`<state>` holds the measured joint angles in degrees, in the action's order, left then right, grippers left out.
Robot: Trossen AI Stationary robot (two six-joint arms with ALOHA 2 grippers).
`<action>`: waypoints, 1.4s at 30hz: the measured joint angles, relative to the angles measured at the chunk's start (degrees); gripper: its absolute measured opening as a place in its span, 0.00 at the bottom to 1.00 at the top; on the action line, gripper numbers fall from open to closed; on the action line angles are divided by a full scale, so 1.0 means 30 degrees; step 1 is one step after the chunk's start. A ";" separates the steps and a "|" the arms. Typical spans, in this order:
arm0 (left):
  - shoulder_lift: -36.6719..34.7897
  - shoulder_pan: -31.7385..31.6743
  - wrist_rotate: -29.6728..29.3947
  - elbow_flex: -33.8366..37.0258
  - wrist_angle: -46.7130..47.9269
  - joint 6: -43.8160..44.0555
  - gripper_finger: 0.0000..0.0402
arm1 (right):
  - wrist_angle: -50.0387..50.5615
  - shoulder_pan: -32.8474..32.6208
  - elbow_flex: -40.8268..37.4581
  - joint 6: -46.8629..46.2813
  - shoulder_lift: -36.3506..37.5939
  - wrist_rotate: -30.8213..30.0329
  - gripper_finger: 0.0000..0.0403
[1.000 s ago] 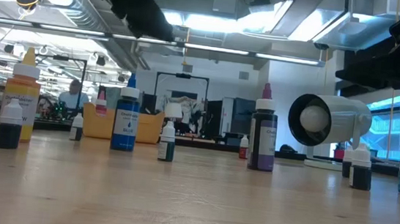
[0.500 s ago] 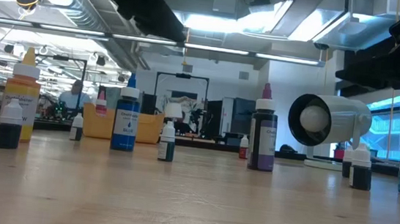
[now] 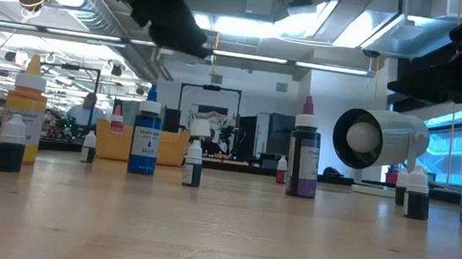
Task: Pick & Place food coloring
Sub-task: Put the large blue food coloring bottle into the yellow bin
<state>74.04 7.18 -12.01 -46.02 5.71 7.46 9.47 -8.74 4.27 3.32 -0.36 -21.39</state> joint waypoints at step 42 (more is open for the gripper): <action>0.2106 -0.0066 -0.2261 0.0007 0.6285 0.5765 0.55 | -0.0002 -0.0002 0.0000 0.0057 -0.0001 -0.0001 0.68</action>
<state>80.36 6.98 -18.79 -46.00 24.57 24.75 9.47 -8.75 4.27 3.49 -0.36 -21.39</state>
